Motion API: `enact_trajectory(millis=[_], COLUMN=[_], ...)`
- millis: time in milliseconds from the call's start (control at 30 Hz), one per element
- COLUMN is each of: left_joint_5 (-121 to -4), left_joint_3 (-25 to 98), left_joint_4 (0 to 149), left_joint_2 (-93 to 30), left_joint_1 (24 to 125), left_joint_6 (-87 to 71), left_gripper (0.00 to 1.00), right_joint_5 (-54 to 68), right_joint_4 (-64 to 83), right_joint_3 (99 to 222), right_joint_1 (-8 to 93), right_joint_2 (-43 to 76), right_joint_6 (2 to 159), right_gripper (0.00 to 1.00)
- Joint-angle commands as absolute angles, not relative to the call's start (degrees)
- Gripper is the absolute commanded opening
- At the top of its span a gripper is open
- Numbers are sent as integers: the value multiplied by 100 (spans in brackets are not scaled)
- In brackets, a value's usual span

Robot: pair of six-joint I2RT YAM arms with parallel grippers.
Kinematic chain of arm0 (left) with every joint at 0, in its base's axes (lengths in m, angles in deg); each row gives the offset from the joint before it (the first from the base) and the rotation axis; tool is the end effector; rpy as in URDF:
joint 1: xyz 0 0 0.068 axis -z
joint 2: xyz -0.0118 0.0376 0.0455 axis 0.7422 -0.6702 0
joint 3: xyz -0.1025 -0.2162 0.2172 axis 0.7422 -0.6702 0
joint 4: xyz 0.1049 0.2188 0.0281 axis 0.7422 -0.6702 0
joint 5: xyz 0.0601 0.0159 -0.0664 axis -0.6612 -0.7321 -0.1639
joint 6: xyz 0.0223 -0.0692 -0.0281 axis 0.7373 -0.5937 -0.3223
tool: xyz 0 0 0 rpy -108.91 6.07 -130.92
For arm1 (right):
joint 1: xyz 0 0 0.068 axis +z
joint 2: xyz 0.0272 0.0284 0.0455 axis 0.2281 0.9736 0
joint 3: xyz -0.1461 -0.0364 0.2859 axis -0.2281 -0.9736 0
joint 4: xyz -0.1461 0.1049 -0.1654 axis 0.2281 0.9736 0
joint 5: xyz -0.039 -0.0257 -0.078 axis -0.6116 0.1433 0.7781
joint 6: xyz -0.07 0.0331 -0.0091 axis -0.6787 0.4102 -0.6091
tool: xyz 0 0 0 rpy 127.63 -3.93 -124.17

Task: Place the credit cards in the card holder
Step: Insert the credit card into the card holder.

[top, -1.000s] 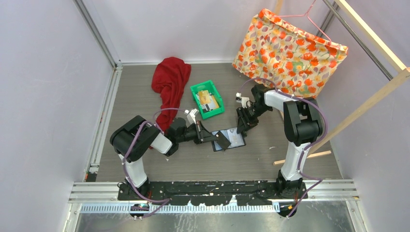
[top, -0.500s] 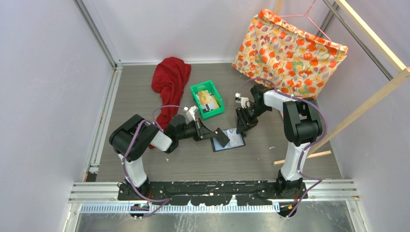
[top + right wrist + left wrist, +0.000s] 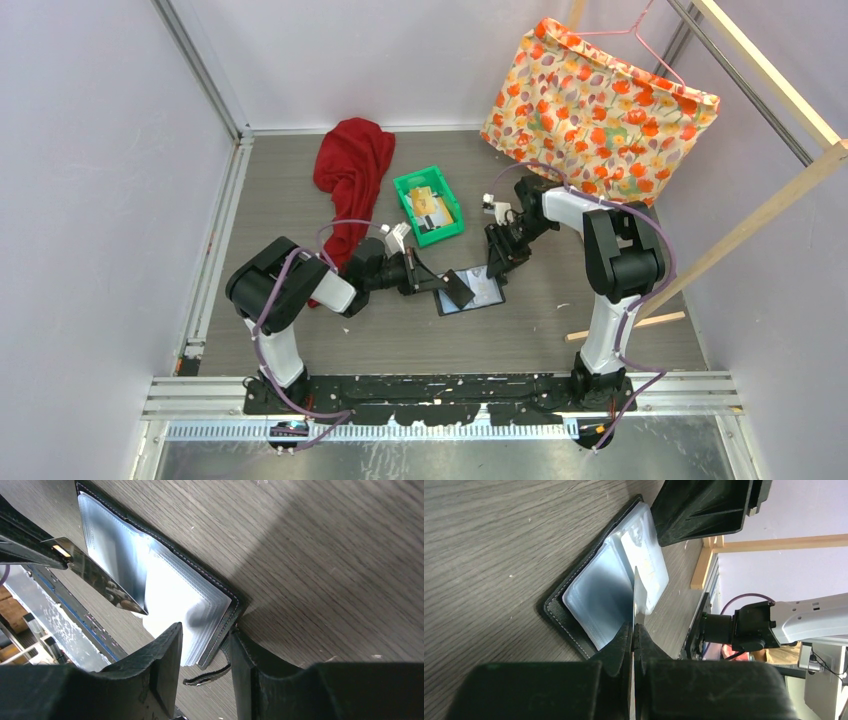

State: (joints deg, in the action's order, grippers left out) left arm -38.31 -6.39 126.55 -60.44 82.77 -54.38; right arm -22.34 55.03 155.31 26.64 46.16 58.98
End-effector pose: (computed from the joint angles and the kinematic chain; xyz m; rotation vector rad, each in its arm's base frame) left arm 0.2543 -0.2208 0.1708 -0.0053 2.2436 -1.5415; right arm 0.3322 0.1202 0.1780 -0.7419 2.8331 0.9645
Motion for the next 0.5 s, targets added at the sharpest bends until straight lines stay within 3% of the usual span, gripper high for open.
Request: enact_trajectory(millis=[0,467], left_joint_5=[-3763,-3780], left_joint_3=[-490,-322], left_joint_4=[12401,11619], left_joint_2=[-5828,-5692], left_joint_1=[8253,8247], left_joint_6=[-5226,-5059], left_gripper=[0,0], right_joint_5=[-2109,-2096], right_joint_4=[5370,5361], right_joint_3=[15586,15602], right_joint_1=[2781,2861], right_joint_2=[4574,4568], right_joint_6=[5818,5823], right_gripper=[45,45])
